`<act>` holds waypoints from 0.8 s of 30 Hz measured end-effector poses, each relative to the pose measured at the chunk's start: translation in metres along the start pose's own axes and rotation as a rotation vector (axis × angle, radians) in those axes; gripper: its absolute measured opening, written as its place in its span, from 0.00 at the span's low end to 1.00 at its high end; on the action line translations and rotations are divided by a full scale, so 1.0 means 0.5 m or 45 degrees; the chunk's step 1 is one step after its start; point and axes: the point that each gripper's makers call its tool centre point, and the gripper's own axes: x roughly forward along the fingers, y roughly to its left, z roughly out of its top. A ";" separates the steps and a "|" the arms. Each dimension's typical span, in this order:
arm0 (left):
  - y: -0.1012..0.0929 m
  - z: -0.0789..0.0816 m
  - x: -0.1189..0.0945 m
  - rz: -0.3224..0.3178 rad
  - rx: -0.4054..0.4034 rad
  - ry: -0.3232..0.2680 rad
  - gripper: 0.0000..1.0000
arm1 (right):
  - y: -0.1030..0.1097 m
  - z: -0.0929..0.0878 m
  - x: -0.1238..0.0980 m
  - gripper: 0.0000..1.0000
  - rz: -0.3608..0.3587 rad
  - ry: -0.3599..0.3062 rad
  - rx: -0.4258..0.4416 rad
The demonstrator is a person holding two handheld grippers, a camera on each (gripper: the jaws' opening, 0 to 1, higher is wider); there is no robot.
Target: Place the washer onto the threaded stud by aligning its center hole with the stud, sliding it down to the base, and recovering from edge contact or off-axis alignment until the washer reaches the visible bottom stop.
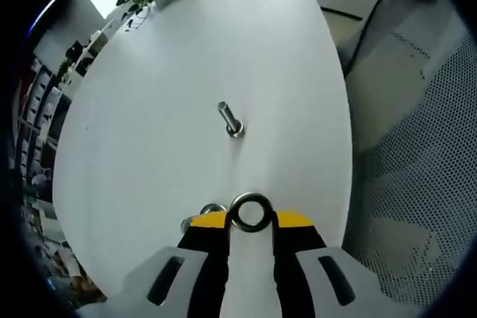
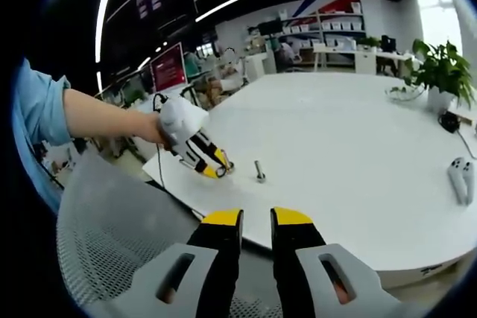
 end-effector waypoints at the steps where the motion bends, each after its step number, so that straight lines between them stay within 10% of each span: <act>1: 0.004 0.003 -0.008 0.014 0.007 -0.018 0.19 | 0.000 0.000 0.000 0.17 0.001 0.000 -0.001; 24: 0.067 -0.009 -0.086 0.216 -0.008 -0.078 0.19 | 0.004 0.001 0.000 0.17 0.016 0.000 -0.017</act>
